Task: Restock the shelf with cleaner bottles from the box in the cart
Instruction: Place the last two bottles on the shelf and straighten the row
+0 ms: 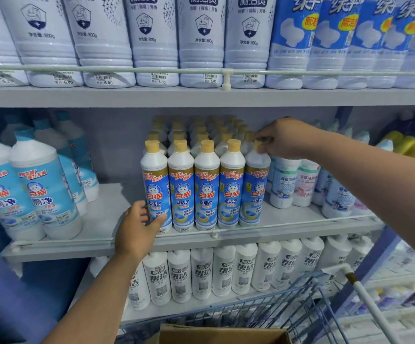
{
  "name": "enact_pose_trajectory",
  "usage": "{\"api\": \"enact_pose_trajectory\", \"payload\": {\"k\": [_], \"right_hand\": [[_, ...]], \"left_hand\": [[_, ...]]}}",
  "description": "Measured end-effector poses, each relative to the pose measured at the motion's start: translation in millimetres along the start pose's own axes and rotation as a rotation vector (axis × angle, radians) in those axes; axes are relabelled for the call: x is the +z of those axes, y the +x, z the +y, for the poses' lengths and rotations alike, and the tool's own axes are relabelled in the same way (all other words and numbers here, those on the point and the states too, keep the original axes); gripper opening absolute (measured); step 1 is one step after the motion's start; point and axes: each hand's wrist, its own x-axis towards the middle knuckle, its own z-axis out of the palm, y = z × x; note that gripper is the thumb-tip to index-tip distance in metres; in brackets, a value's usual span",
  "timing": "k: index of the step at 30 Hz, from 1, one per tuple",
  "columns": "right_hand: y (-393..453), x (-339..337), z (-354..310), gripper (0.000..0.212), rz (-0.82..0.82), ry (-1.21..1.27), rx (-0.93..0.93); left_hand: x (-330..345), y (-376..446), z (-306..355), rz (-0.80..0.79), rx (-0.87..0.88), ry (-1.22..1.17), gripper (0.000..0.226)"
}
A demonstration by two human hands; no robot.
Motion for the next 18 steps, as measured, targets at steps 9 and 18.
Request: {"api": "enact_pose_trajectory", "payload": {"k": [9, 18], "right_hand": [[-31.3, 77.8, 9.8, 0.073, 0.227, 0.667, 0.172], [-56.2, 178.1, -5.1, 0.071, 0.123, 1.329, 0.095]], "left_hand": [[-10.9, 7.0, 36.4, -0.071, -0.052, -0.215, 0.049], [-5.3, 14.6, 64.9, -0.126, -0.088, -0.379, 0.059]]}}
